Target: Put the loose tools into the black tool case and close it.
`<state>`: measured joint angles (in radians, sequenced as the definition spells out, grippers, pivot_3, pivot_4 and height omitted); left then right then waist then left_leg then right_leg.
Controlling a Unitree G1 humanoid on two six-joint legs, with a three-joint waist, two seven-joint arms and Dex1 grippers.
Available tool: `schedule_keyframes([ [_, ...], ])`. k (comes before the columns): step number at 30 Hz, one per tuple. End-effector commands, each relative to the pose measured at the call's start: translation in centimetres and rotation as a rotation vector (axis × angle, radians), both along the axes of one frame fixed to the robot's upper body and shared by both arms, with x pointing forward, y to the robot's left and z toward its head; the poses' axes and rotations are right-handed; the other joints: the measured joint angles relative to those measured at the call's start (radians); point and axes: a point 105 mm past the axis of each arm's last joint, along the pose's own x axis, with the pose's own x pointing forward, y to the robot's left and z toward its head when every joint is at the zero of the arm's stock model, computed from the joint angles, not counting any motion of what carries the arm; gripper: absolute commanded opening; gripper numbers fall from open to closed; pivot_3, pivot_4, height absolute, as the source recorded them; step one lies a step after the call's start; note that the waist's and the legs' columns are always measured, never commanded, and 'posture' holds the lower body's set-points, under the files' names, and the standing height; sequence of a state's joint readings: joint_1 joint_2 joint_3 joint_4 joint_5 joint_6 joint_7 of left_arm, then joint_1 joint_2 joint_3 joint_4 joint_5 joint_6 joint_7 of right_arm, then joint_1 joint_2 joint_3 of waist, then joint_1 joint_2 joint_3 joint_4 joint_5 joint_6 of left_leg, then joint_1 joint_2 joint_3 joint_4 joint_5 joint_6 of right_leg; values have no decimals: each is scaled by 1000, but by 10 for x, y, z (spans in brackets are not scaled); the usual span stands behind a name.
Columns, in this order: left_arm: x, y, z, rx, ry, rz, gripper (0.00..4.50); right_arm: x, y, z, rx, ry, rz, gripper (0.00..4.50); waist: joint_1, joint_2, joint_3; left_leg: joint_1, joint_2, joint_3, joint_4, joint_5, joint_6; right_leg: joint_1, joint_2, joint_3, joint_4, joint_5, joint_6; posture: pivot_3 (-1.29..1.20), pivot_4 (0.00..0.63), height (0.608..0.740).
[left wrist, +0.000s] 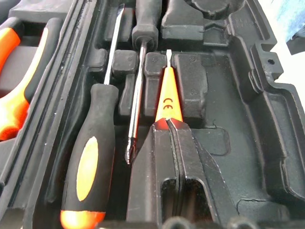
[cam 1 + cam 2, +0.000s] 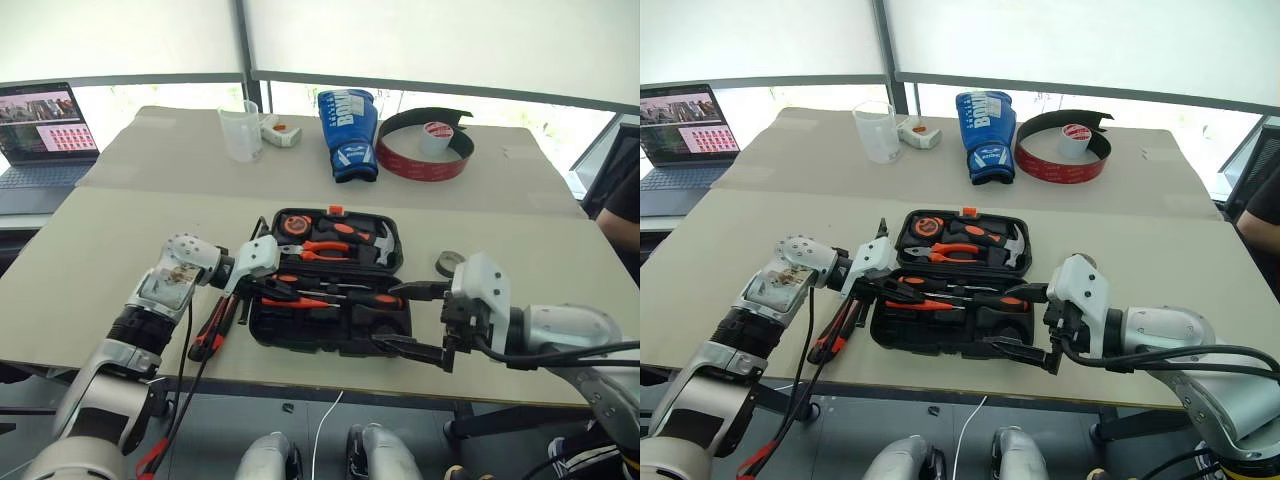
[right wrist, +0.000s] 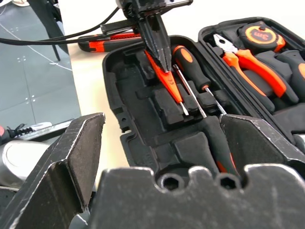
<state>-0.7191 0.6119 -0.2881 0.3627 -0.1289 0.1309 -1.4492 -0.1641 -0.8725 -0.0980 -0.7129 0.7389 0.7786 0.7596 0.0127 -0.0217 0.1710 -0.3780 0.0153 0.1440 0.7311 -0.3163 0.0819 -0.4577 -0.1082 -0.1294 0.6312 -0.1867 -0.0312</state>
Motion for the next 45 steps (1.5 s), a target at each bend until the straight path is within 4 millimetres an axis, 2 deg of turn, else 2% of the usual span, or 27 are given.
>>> schedule_keyframes([
  [1, -3, 6, -14, 34, 16, 17, 46, 1, 0, 12, 25, -33, -1, 4500, 0, 1, -1, 1, 0, 0, 0, 0, 0, 0, 0, 0, 0, 0, 0, 0, 150, 727],
  [13, 1, 10, -27, 26, 39, 79, 46, 2, 0, 14, 21, -31, 14, 4500, 1, 0, -5, 3, 0, 0, 0, 0, 1, 2, -1, 1, 0, 0, 0, 0, 150, 727],
  [17, 2, 14, -15, -21, 26, 120, 46, 2, 2, 15, 19, -35, 36, 4500, 0, 0, -6, 3, 0, 0, 0, 0, 1, 2, -2, 1, 0, 0, 0, 0, 150, 727],
  [20, 3, 28, 10, -80, -6, 196, 723, 3, 5, 18, 21, -40, 67, 4500, -5, 0, -6, 3, 0, 0, 0, 0, 1, 1, -1, 2, 1, 0, 0, 0, 150, 727],
  [21, 1, 35, 22, -115, -16, 226, 1098, 4, 6, 19, 22, -42, 80, 4500, -7, 0, -6, 3, 1, 0, 0, 0, 1, 1, -1, 2, 1, 0, 0, 0, 150, 727],
  [25, -28, 68, 61, -234, -14, 367, 2607, 10, 9, 23, 36, -46, 123, 4500, -15, 0, -5, 2, 2, 0, -2, 0, 0, -1, 0, 1, 0, 0, -1, 0, 150, 727],
  [28, -50, 95, 67, -236, -23, 506, 3696, 11, 13, 23, 34, -38, 171, 4500, -18, 0, -5, 2, 1, 0, -2, 0, 0, 0, -1, 1, -1, 0, -1, 0, 150, 727],
  [30, -72, 122, 54, -207, -2, 670, 4383, 11, 17, 21, 19, -42, 225, 4500, -17, 1, -5, 2, 0, 0, -3, -1, 0, 0, -2, 1, -1, -1, -1, 0, 150, 727],
  [32, -90, 139, 43, -179, 26, 790, 4448, 12, 20, 19, 2, -49, 262, 4500, -23, 1, -5, 3, 0, 0, -3, -1, 0, 0, -3, 2, -2, -1, -1, 0, 150, 727],
  [35, -113, 152, 20, -123, 55, 920, 4448, 14, 23, 19, -10, -60, 305, 4500, -13, 1, -4, 3, 0, 0, -4, -1, -1, 0, -3, 1, -2, -1, 0, 0, 150, 727],
  [36, -119, 155, 14, -108, 67, 968, 4448, 16, 24, 19, -9, -63, 314, 4500, -8, 1, -4, 4, 0, 0, -4, -6, -9, 0, -3, 0, -2, -1, 0, 0, 150, 727],
  [37, -123, 155, 10, -109, 77, 997, 4448, 17, 25, 19, -8, -66, 319, 4500, -3, 1, -4, 4, 0, 0, -4, -6, -10, 0, -4, 0, -2, -1, 0, 0, 150, 727],
  [39, -122, 149, 7, -125, 86, 1024, 4448, 18, 26, 19, -7, -67, 326, 4500, 11, 1, -4, 5, 0, 0, -4, -7, -11, 1, -5, 0, -2, -1, 0, 0, 150, 727],
  [45, -93, 140, 6, -174, 133, 1125, 4448, 15, 28, 18, -5, -66, 335, 4500, 25, 1, -4, 4, -1, -1, -4, -7, -11, 1, -5, 0, -1, 0, -1, 0, 150, 727],
])
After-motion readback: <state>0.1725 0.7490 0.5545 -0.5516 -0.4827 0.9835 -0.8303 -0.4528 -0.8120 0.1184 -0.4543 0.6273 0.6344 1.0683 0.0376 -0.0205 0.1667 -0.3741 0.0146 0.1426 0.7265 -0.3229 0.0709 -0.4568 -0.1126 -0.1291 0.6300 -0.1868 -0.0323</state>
